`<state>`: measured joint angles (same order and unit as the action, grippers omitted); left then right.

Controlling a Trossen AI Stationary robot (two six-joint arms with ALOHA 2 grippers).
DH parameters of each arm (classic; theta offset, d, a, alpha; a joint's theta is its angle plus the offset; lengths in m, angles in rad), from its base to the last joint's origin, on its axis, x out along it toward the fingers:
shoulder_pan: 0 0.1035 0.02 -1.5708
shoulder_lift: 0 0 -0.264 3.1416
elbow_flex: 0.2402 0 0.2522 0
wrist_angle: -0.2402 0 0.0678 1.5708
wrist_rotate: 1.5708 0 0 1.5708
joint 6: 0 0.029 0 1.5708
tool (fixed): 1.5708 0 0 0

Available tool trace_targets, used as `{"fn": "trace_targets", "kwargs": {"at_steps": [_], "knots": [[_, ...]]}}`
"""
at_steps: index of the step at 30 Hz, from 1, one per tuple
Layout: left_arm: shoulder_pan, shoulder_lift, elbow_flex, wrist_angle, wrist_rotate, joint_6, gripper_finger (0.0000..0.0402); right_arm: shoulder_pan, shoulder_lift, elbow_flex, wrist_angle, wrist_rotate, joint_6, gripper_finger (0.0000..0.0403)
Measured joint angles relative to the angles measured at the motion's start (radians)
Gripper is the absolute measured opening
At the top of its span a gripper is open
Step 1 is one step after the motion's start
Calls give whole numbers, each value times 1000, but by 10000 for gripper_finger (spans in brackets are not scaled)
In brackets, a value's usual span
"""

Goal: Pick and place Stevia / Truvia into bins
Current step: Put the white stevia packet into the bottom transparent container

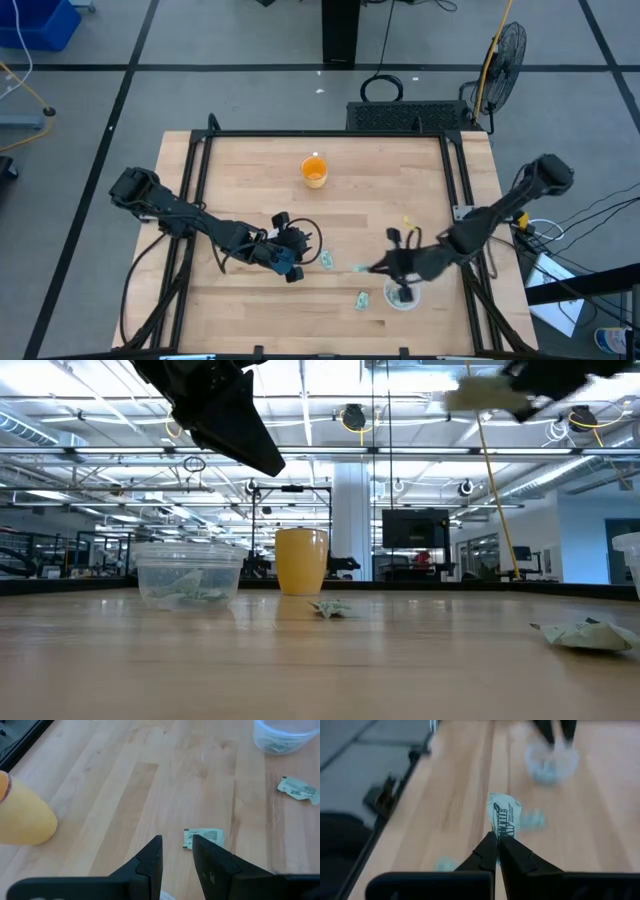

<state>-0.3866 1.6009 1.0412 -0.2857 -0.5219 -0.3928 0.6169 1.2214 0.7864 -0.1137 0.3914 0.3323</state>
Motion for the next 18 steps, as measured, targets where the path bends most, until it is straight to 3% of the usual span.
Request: {"fn": "trace_targets", "kwargs": {"at_steps": [6, 14, 18], "knots": [[0, 0, 0, 0, 0, -8, 113, 89, 5, -2, -357, -30, 374, 3], [0, 0, 0, 3, 0, -34, 113, 197, 26, -2, -319, -230, 496, 3], [0, 0, 0, 4, 0, -47, 113, 226, 26, -7, -344, -235, 527, 3]]}}
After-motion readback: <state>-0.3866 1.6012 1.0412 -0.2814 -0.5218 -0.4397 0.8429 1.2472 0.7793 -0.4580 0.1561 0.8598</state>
